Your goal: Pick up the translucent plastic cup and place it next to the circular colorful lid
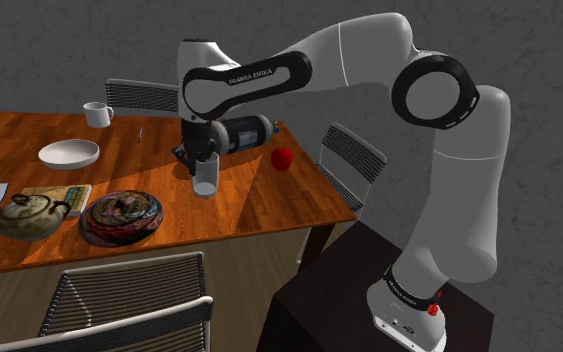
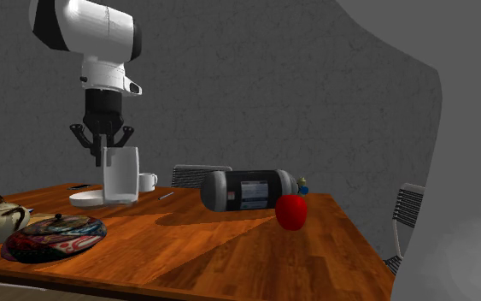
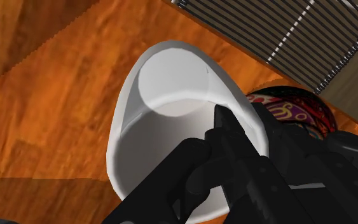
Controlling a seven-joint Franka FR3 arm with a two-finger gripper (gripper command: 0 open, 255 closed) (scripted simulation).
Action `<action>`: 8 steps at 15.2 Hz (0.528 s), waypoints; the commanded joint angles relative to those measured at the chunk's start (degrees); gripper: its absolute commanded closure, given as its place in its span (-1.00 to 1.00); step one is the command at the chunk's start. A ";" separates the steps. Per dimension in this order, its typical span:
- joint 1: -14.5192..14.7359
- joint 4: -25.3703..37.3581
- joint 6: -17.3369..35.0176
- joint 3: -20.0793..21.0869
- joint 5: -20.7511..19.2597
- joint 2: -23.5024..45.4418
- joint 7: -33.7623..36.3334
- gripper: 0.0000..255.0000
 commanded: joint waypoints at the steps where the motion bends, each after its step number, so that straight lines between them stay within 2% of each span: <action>1: -0.02 -0.70 1.44 -0.03 -0.03 0.66 -0.05 1.00; 8: 0.02 -2.95 5.90 -0.10 -0.14 2.88 -0.07 1.00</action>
